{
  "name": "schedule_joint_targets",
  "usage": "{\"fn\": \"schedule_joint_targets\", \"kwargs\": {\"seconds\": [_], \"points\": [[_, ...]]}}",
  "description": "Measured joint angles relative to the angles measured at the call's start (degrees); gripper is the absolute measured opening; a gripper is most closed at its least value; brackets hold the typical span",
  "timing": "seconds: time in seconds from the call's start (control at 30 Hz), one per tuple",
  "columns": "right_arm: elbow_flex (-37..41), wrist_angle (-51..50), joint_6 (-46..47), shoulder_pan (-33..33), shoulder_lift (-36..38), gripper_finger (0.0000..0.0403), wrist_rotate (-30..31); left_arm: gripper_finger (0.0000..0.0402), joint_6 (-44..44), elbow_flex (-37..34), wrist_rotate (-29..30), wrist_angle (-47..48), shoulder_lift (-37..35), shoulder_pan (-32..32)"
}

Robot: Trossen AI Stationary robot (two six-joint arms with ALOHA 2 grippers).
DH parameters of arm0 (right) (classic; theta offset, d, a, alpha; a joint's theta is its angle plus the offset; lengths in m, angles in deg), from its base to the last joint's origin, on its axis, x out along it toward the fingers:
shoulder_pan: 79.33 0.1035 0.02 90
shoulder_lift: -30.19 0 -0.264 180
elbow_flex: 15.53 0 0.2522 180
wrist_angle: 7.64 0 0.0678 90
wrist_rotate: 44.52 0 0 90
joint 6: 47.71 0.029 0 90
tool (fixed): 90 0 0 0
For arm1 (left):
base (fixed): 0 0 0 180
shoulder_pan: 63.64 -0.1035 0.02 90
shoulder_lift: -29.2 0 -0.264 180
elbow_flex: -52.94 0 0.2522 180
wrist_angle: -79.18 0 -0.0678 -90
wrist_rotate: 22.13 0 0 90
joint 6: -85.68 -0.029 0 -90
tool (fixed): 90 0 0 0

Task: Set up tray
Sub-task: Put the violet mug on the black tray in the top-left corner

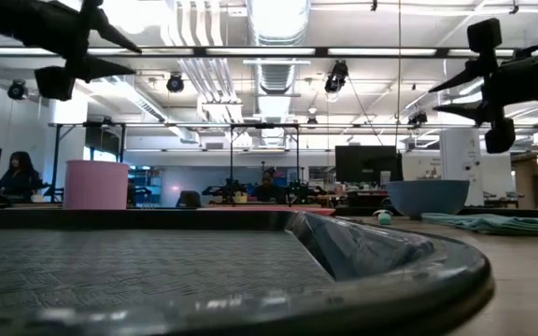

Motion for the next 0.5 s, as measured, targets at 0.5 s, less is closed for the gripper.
{"fn": "schedule_joint_targets", "kwargs": {"seconds": [0.5], "points": [[0.0, 0.04, 11.42, -0.04, -12.35, 0.0246, -6.1, 0.0143, -14.49, 41.14, -25.4, 62.97, 28.44, -9.71]]}}
